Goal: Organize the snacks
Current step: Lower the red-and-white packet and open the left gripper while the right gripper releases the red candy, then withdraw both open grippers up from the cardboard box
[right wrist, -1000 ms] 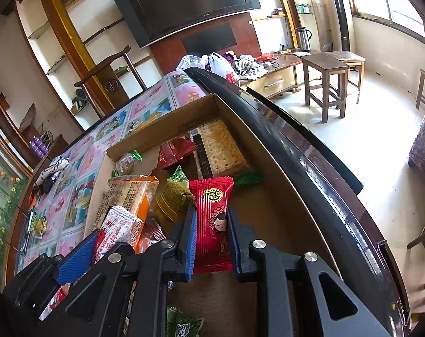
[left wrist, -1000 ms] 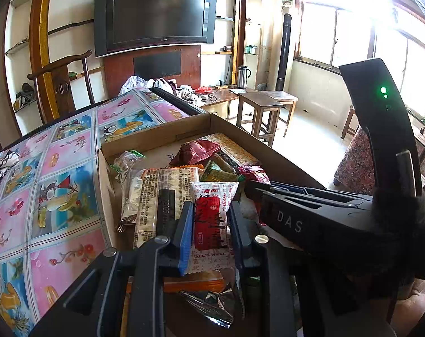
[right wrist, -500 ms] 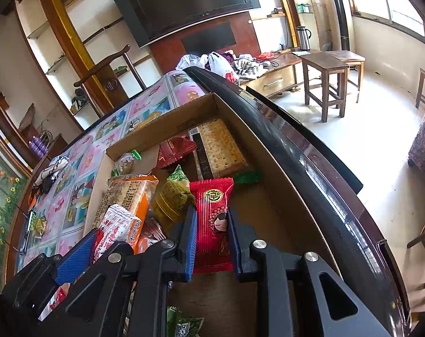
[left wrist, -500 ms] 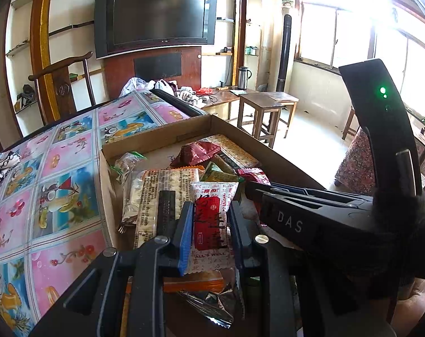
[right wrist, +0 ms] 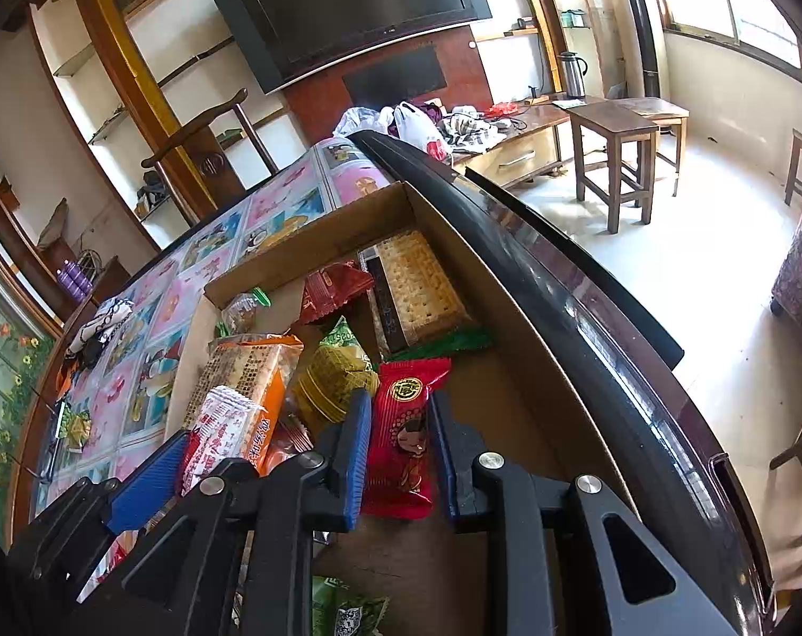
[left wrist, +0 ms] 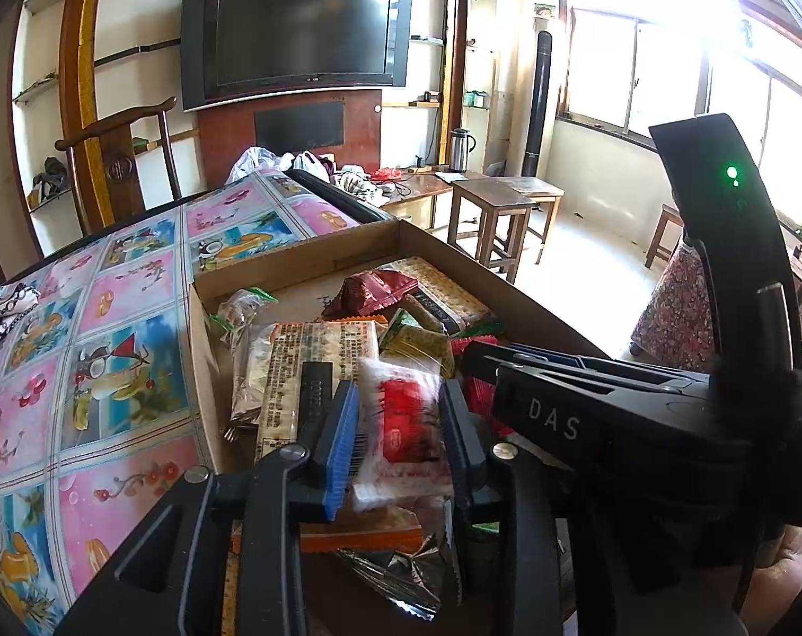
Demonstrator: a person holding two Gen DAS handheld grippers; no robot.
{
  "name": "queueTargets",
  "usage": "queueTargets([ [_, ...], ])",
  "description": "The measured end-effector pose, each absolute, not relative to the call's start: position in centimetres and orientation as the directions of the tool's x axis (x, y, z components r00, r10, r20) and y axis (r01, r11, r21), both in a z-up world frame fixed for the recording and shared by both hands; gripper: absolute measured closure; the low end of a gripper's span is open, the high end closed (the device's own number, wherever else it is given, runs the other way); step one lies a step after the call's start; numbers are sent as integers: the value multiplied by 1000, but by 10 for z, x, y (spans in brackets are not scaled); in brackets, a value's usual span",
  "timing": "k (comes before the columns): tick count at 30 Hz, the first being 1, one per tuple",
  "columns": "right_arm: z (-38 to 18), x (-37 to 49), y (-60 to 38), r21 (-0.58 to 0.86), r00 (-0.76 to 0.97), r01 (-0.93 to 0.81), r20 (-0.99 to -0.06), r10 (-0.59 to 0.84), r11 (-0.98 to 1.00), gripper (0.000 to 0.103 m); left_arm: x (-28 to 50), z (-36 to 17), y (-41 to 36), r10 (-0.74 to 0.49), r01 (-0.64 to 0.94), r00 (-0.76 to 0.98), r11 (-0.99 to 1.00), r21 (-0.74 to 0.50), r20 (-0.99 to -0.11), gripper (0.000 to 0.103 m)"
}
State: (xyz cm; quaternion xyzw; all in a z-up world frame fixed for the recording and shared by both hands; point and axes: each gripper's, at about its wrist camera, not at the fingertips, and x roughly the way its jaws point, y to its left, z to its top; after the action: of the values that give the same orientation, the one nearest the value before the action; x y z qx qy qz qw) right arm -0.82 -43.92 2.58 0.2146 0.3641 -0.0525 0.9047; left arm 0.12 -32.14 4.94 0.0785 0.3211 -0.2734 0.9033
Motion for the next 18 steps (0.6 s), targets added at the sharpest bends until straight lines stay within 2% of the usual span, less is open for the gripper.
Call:
queueTargets([
  [5,29,-11,-440,357,739,247,-670,63,901,73,1,50,-322,-441,540,658,841,-26,-611,61],
  [13,33,-14,-441,350,753,258,-657,40,901,53,3,51,-317,-433,517,670,855,-40,-604,58],
  [18,39,-18,-441,341,768,259,-640,21,903,34,0,53,-316,-432,512,683,858,-35,-589,43],
])
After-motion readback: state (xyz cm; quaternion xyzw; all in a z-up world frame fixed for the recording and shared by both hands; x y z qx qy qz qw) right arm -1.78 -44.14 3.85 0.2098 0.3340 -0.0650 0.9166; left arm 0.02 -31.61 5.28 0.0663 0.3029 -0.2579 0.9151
